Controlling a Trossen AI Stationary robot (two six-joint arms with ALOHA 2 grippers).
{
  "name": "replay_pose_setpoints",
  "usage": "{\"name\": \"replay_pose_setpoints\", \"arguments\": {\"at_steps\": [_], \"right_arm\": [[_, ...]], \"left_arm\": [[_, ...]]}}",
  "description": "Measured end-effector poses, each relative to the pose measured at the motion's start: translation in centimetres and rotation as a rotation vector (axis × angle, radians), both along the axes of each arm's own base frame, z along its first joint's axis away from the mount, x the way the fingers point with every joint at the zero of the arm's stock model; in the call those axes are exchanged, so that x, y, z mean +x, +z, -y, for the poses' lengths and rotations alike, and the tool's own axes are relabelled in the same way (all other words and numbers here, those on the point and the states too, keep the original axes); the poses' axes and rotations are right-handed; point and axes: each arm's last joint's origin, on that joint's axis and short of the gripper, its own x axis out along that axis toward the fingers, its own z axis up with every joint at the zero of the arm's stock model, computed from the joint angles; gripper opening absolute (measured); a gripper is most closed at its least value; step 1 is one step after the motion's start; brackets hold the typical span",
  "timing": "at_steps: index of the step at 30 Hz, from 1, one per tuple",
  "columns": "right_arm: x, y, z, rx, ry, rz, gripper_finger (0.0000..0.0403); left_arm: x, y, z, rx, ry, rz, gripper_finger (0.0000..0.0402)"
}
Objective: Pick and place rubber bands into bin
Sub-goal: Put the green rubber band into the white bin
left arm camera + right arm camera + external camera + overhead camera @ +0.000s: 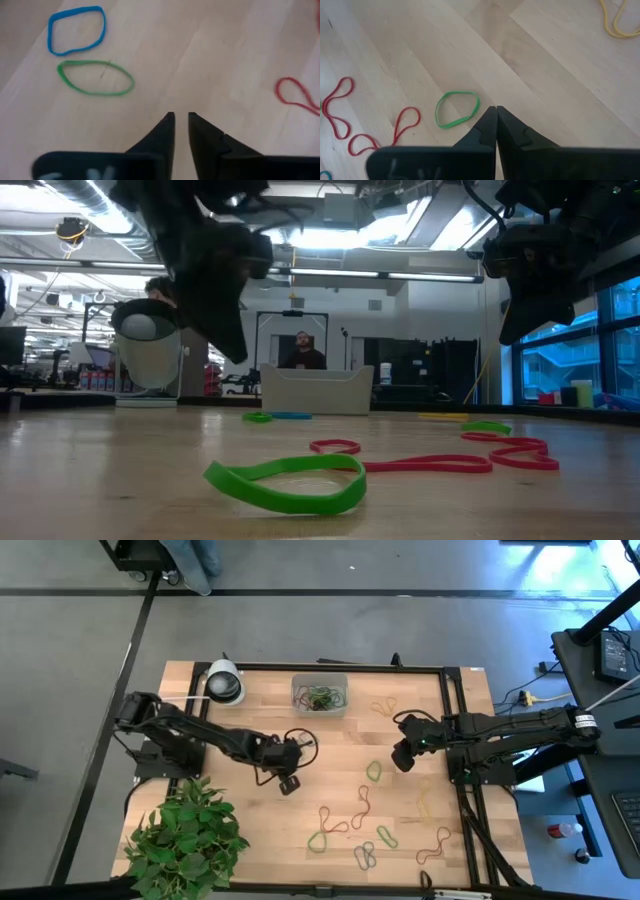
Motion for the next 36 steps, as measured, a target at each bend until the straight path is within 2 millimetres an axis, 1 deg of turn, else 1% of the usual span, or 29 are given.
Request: {"name": "replay_pose_setpoints", "arguments": {"at_steps": [4,7,10,14,20,23,25,26,29,30,33,36], "right_arm": [[0.0,0.0,0.0,-0.001,0.001,0.000,0.0007],[0.0,0.0,0.0,-0.011,0.017,-0.002,0.0007],[0.0,0.0,0.0,-0.019,0.029,-0.005,0.0007],[0.0,0.0,0.0,-0.036,0.054,-0.009,0.0007],[0.0,0.0,0.0,-0.057,0.087,-0.015,0.0007],[0.0,0.0,0.0,-0.071,0.107,-0.018,0.0007],[0.0,0.0,0.0,-0.079,0.119,-0.021,0.0007],[0.0,0.0,0.0,-0.082,0.124,-0.021,0.0007],[0.0,0.0,0.0,-0.088,0.134,-0.023,0.0007],[0.0,0.0,0.0,-0.094,0.143,-0.025,0.0007],[0.0,0.0,0.0,-0.100,0.152,-0.026,0.0007],[0.0,0.0,0.0,-0.103,0.155,-0.026,0.0007]], "left_arm": [[0.6,-0.5,-0.9,0.033,0.048,-0.002,0.0092],[0.7,-0.8,-1.8,0.087,0.162,-0.001,0.0121],[0.9,-1.4,-2.7,0.141,0.264,-0.004,0.0140],[1.3,-2.9,-3.3,0.147,0.305,-0.049,0.0151],[1.8,-6.0,-3.7,0.129,0.404,-0.125,0.0151],[1.9,-6.8,-3.6,0.106,0.452,-0.139,0.0140],[1.9,-7.2,-3.6,0.087,0.489,-0.153,0.0118],[1.8,-7.3,-3.7,0.079,0.510,-0.154,0.0100],[1.7,-7.1,-3.6,0.056,0.560,-0.141,0.0026],[1.7,-7.0,-3.6,0.048,0.571,-0.130,0.0015],[1.6,-6.0,-3.6,0.015,0.568,-0.105,0.0003],[1.3,-4.6,-3.2,-0.064,0.538,-0.087,0.0003]]}}
